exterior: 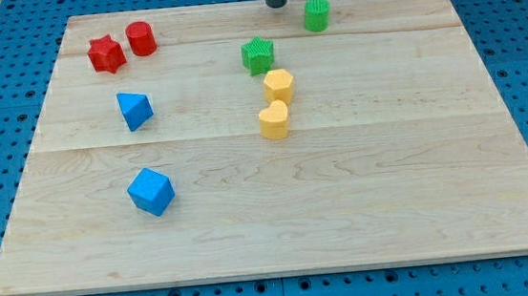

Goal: Slide the green circle to the left side

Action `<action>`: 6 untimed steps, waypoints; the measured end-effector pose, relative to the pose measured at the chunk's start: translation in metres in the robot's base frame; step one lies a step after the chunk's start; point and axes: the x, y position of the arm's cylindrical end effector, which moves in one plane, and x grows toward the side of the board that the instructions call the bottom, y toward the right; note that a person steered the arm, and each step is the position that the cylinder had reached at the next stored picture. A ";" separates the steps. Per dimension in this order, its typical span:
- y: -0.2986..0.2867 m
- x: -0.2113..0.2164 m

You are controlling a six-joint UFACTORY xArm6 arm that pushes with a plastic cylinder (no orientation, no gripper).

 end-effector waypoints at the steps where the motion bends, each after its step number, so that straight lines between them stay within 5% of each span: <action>1: 0.040 0.001; 3: 0.096 0.000; 5: 0.102 0.036; 6: 0.057 0.036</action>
